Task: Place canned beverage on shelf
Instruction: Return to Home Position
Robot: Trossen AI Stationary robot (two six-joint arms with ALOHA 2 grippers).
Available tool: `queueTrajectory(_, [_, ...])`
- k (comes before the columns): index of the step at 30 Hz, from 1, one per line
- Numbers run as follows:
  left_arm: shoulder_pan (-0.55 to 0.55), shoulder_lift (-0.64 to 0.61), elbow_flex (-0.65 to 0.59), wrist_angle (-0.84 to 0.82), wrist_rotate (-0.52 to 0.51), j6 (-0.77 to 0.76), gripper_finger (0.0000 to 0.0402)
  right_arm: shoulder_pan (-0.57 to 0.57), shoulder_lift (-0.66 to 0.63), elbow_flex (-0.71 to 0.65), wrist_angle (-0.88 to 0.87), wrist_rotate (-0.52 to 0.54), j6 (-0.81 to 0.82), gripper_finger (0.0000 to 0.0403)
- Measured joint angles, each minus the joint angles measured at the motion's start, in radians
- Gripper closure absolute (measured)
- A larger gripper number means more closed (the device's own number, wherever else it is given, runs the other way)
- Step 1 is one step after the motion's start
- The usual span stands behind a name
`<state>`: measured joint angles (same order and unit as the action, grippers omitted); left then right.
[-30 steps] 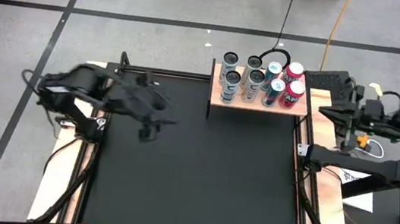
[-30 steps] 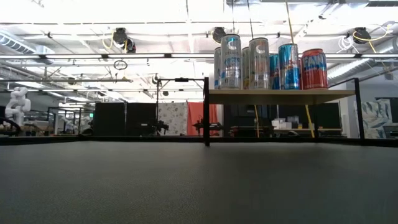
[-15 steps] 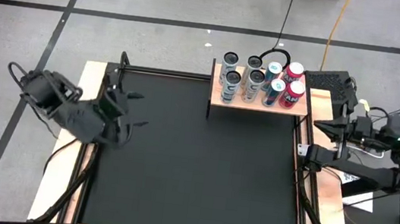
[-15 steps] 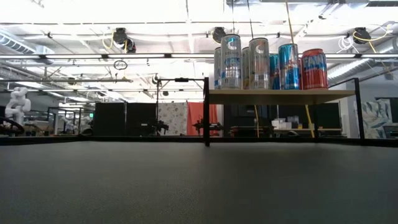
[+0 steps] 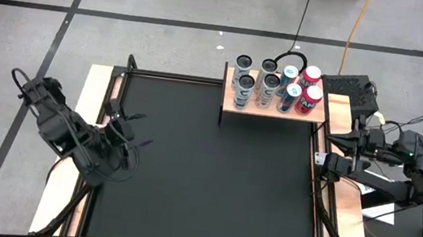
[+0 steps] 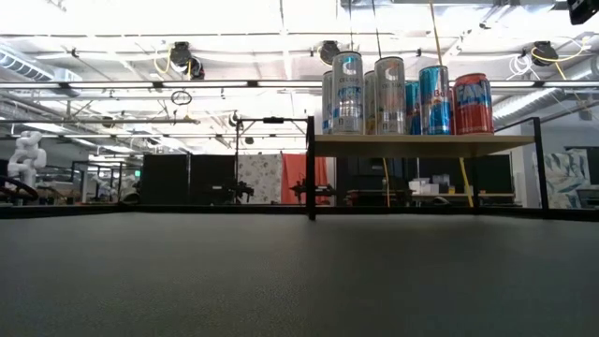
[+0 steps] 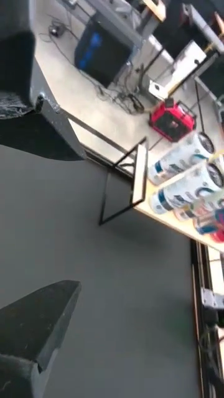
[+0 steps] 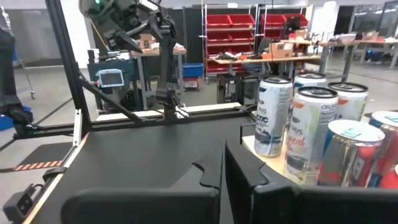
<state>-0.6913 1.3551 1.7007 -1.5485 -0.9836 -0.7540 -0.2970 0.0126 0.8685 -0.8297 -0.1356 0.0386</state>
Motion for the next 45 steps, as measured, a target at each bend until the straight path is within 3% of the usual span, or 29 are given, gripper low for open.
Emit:
queueTrajectory(11, [-0.065,-0.173,-0.406,0.123,-0.097,-0.31,0.0068,0.0,0.008,0.001,-0.033,0.004,0.004,0.0403])
queueTrajectory(26, [-0.052,-0.332,-0.833,0.683,-0.068,-0.149,0.0068,0.0,0.008,0.001,0.012,0.004,0.107,0.0403])
queueTrajectory(30, [-0.032,-0.365,-0.967,0.918,-0.062,-0.098,0.0068,0.0,0.008,0.001,0.017,0.004,0.107,0.0403])
queueTrajectory(34, [-0.01,-0.373,-1.096,1.26,0.083,0.061,0.0068,0.0,0.008,0.001,0.017,0.004,0.107,0.0403])
queueTrajectory(39, [0.029,-0.372,-1.206,1.636,0.363,0.281,0.0068,0.0,0.008,0.001,0.017,0.004,0.109,0.0403])
queueTrajectory(42, [0.046,-0.372,-1.232,1.705,0.494,0.405,0.0068,0.0,0.008,0.001,0.017,0.004,0.118,0.0403])
queueTrajectory(45, [0.057,-0.372,-1.232,1.672,0.507,0.461,0.0068,0.0,0.008,0.001,0.017,0.002,0.089,0.0403])
